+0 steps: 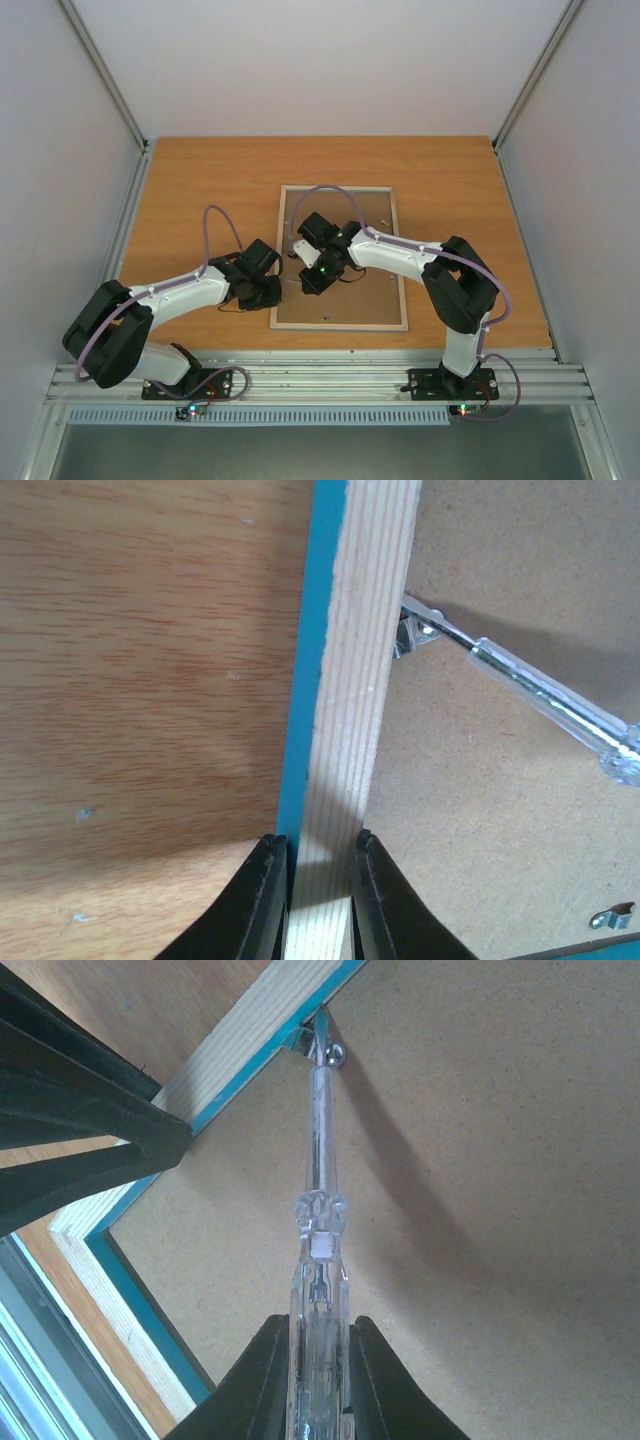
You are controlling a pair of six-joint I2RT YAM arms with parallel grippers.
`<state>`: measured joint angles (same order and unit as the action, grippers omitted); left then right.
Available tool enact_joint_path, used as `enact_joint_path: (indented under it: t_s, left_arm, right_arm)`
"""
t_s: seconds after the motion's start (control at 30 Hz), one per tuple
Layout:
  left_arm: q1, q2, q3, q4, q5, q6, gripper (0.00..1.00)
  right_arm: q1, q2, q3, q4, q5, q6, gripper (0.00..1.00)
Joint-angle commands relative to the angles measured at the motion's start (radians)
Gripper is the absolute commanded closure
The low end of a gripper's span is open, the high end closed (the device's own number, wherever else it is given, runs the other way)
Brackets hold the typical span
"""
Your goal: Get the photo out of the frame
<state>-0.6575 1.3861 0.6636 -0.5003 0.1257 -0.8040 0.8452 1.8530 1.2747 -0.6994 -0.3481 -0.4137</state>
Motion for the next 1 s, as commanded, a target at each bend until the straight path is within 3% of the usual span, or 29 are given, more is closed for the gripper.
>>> enact_joint_path:
  t_s: [0.0,0.6,0.97]
  left_arm:
    - [0.002,0.014,0.004,-0.01,-0.046,-0.05,0.91]
    - [0.002,-0.001,-0.004,-0.041,-0.092,-0.069,0.93]
    - [0.002,-0.027,-0.012,-0.046,-0.085,-0.07,0.93]
  right_arm:
    - [0.056,0.009,-0.015,-0.127,-0.098,-0.066,0.99]
    - [0.055,-0.008,-0.024,-0.237,-0.029,-0.081,0.99]
    - [0.054,-0.087,-0.056,-0.175,0.001,-0.051,0.99]
